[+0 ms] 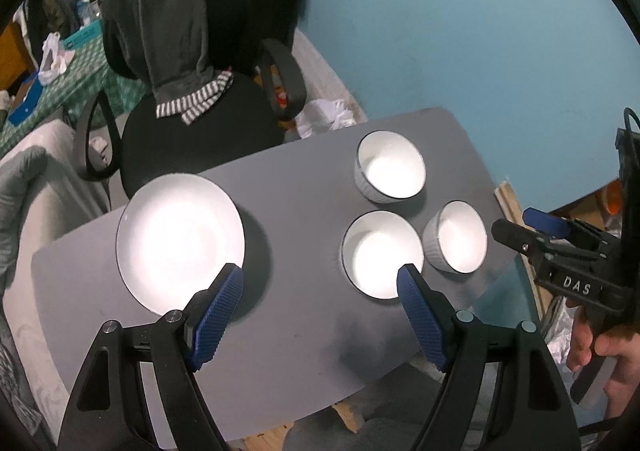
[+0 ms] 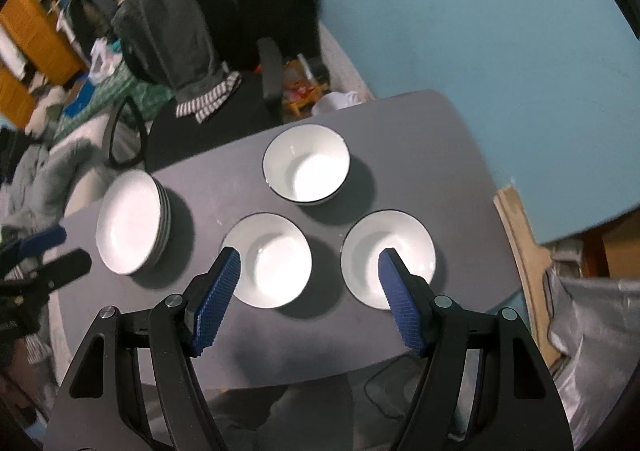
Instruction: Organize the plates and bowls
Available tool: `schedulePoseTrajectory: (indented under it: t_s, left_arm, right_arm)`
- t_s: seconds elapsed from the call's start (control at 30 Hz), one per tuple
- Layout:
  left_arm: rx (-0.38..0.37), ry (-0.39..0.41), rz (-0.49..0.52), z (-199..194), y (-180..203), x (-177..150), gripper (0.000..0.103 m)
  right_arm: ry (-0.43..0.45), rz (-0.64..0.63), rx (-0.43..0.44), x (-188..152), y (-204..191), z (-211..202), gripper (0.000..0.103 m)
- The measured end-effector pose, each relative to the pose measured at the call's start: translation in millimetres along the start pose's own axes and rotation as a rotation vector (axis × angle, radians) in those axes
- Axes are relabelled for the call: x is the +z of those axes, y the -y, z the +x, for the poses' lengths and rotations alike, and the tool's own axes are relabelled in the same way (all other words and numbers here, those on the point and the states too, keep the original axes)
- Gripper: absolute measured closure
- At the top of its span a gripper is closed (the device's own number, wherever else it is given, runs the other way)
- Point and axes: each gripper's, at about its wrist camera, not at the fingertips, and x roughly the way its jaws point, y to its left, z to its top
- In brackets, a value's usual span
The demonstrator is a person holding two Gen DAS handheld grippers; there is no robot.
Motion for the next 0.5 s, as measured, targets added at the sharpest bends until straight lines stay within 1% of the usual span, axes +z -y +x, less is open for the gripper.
schedulePoseTrajectory:
  t_s: [0.13, 0.27, 0.4, 0.5]
  left_arm:
    - [0.007, -0.032, -0.022, 20, 0, 0, 0.023]
    - [0.015, -0.062, -0.044, 41, 1, 0, 0.022]
    - [0.022, -0.086, -0.05, 61, 5, 0, 0.022]
    - [0.026, -0.106, -0.049, 75, 7, 0, 0.022]
  right_arm:
    - [-0.03, -0.079, 0.027, 3, -2, 22, 0.032]
    - [-0.069, -0.124, 0.105, 7, 0, 44, 0.032]
    - [-0.114, -0.14, 0.165, 12, 5, 67, 0.032]
    - [-0.155, -0.177, 0.17, 14, 7, 85, 0.032]
